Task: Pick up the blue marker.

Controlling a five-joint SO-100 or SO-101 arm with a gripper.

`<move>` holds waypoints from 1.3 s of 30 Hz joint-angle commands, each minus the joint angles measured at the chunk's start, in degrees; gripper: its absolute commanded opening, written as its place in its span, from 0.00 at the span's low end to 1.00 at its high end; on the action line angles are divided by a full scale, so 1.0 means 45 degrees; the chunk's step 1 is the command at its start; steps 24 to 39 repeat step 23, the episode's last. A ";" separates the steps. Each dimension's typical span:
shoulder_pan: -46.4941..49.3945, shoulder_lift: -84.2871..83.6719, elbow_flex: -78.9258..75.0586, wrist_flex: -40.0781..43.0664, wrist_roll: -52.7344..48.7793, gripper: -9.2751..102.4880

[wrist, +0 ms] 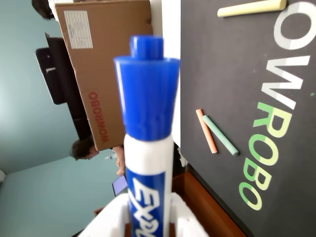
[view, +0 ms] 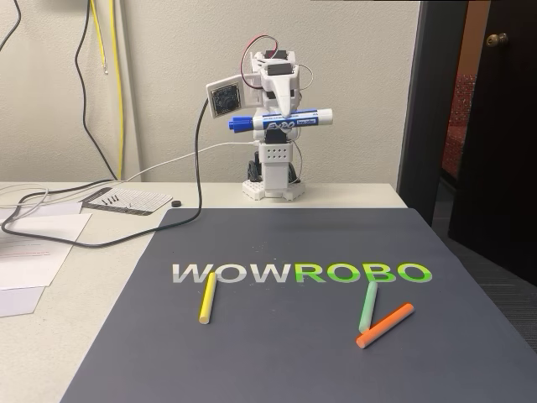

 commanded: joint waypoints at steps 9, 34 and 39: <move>0.0176 0.2090 0.1445 -0.0371 0.0039 0.12; 0.0254 0.2227 0.1484 -0.0410 0.0117 0.12; 0.0254 0.2227 0.1484 -0.0410 0.0117 0.12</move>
